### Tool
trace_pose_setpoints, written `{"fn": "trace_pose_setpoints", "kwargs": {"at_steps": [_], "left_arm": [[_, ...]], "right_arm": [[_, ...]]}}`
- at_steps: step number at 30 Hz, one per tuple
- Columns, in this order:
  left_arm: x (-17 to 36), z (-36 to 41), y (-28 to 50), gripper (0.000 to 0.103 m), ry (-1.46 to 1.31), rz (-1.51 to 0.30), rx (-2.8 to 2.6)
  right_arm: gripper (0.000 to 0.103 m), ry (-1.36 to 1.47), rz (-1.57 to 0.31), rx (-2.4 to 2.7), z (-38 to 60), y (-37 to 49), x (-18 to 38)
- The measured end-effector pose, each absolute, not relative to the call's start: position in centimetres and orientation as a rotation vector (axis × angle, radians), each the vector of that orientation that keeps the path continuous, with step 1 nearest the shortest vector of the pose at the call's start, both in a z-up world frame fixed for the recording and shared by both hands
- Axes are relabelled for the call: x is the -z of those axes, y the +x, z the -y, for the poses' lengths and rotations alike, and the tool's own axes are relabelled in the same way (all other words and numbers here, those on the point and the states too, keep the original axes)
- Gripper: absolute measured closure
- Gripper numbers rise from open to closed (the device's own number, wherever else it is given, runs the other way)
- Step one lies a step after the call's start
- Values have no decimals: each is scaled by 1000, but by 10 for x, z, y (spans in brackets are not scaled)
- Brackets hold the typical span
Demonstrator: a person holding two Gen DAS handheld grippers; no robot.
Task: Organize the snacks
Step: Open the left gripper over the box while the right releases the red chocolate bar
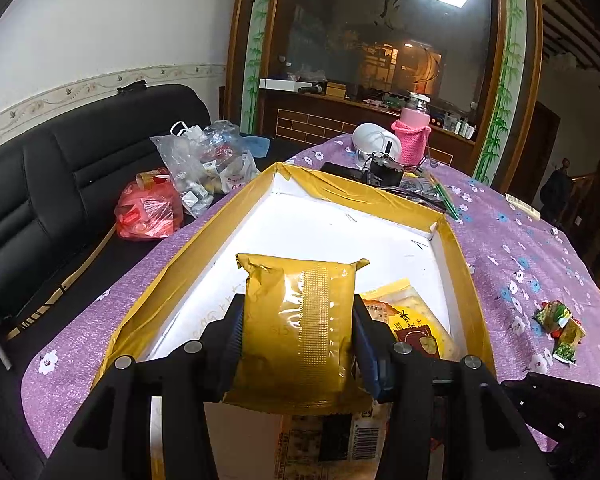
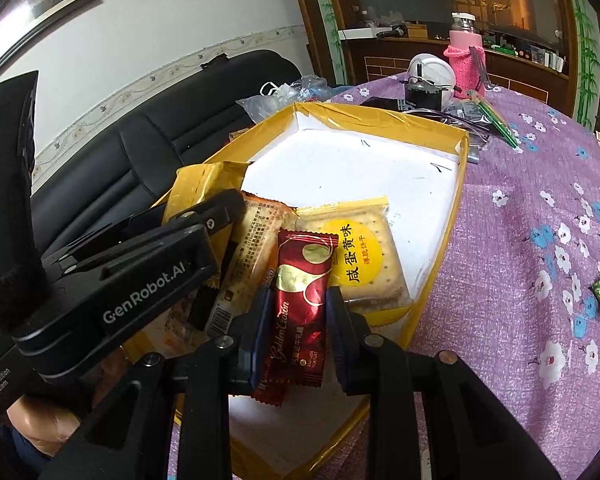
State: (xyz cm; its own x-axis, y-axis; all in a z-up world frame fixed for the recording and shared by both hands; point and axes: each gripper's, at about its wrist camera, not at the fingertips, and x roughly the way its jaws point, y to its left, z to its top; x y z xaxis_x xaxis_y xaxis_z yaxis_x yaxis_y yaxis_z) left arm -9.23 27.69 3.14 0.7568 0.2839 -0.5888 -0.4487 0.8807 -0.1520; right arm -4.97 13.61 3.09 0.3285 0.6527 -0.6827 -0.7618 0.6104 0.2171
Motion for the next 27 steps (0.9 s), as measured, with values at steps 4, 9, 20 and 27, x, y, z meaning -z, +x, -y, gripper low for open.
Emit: {"fn": "trace_pose_setpoints", "kwargs": {"at_steps": [4,9,20,27], "left_arm": [[-31,-279,-93,50,-286,-589,-411],[-32,-279,-93,50,-286,-589,-411],[-32,-279,-94,50,-292,-591,-400],[-32,-276,-93,48,-284,-594,-394]], "right_arm": [[76,-154,-817,-927,-136,-50,-31],[76,-152,-813,-923,-135,-49,-31],[75,-159,-793,-917,-133,-52,-34],[74,-139,-784,-920,-129,-50,-37]]}}
